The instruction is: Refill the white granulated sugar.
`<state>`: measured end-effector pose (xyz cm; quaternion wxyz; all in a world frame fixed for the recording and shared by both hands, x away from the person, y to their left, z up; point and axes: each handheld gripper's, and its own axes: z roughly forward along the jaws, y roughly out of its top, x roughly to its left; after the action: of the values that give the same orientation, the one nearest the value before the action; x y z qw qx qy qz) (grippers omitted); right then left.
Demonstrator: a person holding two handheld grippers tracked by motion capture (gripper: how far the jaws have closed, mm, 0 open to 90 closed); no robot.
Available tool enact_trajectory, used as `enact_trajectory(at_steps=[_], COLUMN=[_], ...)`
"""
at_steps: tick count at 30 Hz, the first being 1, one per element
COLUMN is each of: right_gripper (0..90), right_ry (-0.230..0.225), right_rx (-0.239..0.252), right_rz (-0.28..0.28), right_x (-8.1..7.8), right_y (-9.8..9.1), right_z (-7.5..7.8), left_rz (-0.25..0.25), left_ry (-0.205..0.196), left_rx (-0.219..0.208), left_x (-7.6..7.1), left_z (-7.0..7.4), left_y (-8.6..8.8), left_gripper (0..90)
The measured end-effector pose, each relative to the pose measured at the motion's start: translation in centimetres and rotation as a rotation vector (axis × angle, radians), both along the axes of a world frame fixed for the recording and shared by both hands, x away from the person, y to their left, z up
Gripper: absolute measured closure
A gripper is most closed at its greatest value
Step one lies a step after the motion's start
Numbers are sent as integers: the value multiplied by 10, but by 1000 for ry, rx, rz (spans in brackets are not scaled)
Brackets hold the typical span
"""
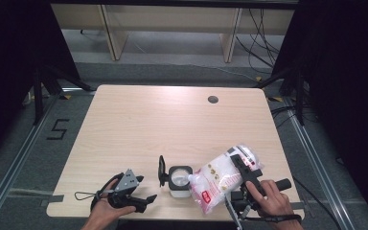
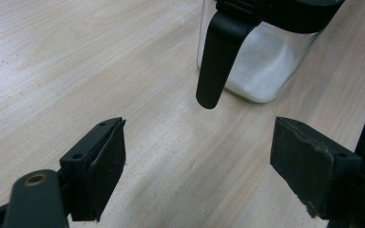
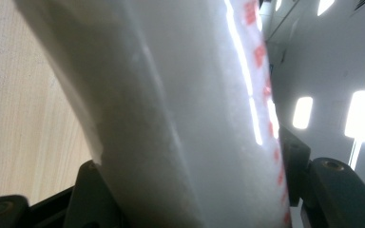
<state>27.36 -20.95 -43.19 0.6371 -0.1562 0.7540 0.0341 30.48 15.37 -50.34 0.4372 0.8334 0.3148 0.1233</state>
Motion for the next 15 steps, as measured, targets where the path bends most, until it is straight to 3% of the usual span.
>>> enact_trajectory(at_steps=[1, 2, 3, 4, 6, 7, 8, 9, 10, 11, 12, 13, 15], right_gripper=[447, 447, 447, 447, 447, 447, 447, 447, 447, 447, 447, 447, 447], right_ry=[-4, 12, 18, 12, 5, 17, 27, 33, 6, 19, 15, 17, 15], right_rx=[-8, -14, 14, -4, 10, 9, -23, -7, 22, 7, 3, 4, 5], right_rz=[18, -7, -8, 4, -3, -15, -21, -24, 7, -22, -12, -14, -14], right_x=[1, 0, 0, 0, 0, -1, -1, -1, 0, -2, -1, -1, -1], right_y=[1, 1, 0, 1, 0, 1, 2, 1, 1, 1, 1, 1, 1], right_z=[1, 3, 1, 2, 0, 0, 4, 2, 0, 1, 2, 2, 1], left_rz=[0, 1, -1, 0, -1, -4, -2, 1, 1, -1, -10, 3, -14], left_ry=[1, 3, 0, 0, 1, 1, 0, 1, 1, 0, 0, 5, -14], left_rx=[-4, -9, 1, 1, -7, -2, 2, -4, -7, -7, 10, -12, 3], left_x=[0, 0, 0, 0, 0, 0, 0, 0, 0, 0, 0, -1, 1], left_z=[0, 0, 0, 0, 0, 0, 0, 0, 0, 0, 0, 0, 0], left_y=[0, 0, 0, 0, 0, 0, 0, 0, 0, 0, 1, -1, 0], left_gripper=[188, 188, 188, 188, 188, 188, 188, 188, 188, 188, 188, 188, 188])
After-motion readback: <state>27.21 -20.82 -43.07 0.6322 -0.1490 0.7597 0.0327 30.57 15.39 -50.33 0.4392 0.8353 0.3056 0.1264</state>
